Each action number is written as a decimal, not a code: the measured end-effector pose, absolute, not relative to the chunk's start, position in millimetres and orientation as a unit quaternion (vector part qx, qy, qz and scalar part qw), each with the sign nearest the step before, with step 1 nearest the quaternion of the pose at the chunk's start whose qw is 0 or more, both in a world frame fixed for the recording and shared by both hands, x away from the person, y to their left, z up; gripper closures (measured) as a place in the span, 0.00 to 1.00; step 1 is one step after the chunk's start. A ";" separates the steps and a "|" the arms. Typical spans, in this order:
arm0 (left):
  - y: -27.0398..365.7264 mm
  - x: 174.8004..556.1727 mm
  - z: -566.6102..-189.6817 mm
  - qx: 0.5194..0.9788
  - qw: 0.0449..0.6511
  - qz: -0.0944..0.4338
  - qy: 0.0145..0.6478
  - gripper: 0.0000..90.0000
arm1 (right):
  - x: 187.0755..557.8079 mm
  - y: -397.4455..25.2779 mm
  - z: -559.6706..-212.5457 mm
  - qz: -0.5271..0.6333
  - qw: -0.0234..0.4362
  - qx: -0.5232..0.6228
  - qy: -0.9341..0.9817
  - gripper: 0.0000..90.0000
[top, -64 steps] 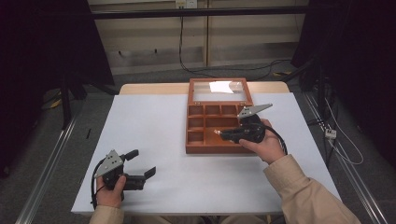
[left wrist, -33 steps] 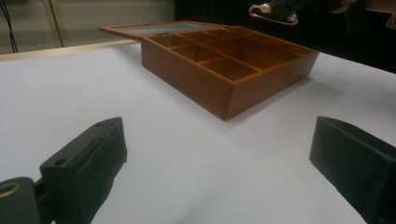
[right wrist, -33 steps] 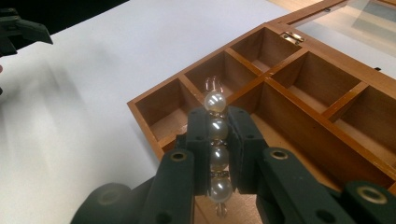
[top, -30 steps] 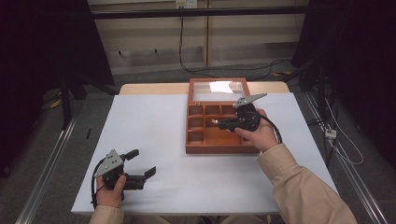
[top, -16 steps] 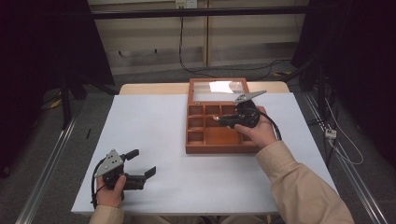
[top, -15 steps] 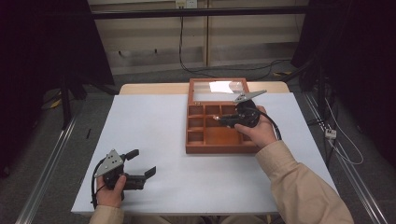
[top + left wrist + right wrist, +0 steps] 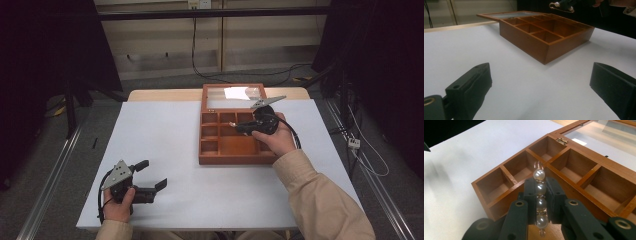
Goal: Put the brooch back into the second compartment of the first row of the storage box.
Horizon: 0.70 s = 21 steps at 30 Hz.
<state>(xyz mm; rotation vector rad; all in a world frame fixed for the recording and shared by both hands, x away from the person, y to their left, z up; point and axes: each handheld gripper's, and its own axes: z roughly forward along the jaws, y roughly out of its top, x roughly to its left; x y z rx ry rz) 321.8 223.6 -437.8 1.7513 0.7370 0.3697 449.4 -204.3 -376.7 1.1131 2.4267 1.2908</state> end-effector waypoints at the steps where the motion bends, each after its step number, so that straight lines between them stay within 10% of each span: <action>1: 224.0 322.0 -437.7 0.747 0.565 0.159 0.311 0.04 | 449.9 -204.5 -377.1 0.434 0.088 0.374 0.815 0.89; 21: 224.0 322.1 -437.7 0.747 0.565 0.157 0.313 0.04 | 464.8 -205.3 -372.8 0.432 0.099 0.386 0.809 0.89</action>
